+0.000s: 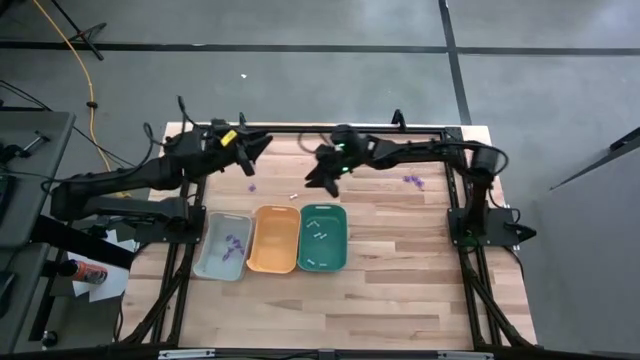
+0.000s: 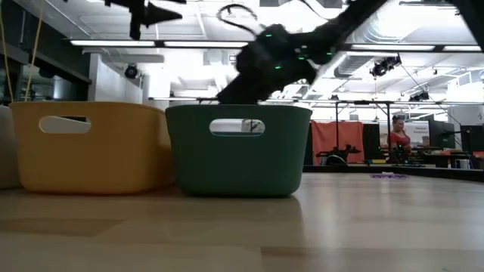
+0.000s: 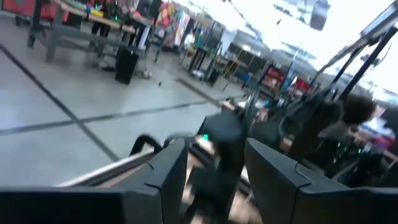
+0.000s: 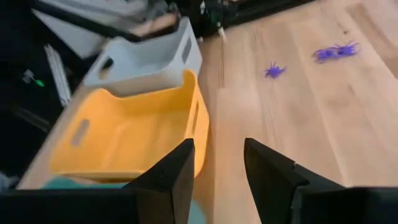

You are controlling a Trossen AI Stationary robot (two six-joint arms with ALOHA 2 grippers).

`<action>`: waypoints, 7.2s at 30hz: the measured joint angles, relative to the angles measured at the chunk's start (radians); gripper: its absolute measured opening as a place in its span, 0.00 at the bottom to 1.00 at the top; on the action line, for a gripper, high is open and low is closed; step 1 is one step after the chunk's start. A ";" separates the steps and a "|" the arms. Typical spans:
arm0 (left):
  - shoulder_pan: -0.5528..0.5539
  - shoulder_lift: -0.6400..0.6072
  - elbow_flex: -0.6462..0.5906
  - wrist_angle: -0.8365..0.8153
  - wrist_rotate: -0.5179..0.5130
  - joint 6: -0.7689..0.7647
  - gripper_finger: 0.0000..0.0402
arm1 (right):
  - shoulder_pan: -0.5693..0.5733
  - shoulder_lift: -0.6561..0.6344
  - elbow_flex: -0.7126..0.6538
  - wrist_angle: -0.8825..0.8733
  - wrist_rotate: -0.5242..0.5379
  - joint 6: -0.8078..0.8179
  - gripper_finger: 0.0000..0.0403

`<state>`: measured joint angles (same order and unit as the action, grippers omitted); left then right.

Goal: Sort Halloween decoration
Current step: Put the white bone toy into the green bin, then adjust the green bin, then put the white bone toy into the green bin

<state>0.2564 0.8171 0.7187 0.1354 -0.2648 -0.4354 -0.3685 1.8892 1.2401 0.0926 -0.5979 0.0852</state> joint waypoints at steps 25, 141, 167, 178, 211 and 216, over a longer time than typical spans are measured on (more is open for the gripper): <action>0.007 -0.054 0.022 -0.003 0.027 0.073 0.38 | 0.113 0.531 0.606 -0.478 0.266 -0.227 0.34; 0.005 -0.054 0.021 0.141 -0.012 0.073 0.38 | 0.086 0.292 0.466 -0.507 0.280 -0.040 0.25; 0.005 -0.054 0.021 0.148 -0.017 0.090 0.38 | 0.149 0.385 0.524 -0.512 0.337 -0.135 0.37; 0.005 -0.054 0.020 0.150 -0.017 0.090 0.38 | 0.077 0.381 0.531 -0.522 0.676 -0.046 0.37; 0.005 -0.054 0.021 0.154 -0.016 0.100 0.38 | 0.198 0.382 0.445 -0.466 0.645 -0.040 0.37; 0.005 -0.055 0.020 0.154 -0.016 0.107 0.38 | 0.176 0.382 0.445 -0.466 0.584 -0.040 0.37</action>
<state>0.2611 0.7624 0.7391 0.2893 -0.2806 -0.3279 -0.1922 2.2711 1.6848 -0.3735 -0.0138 0.0450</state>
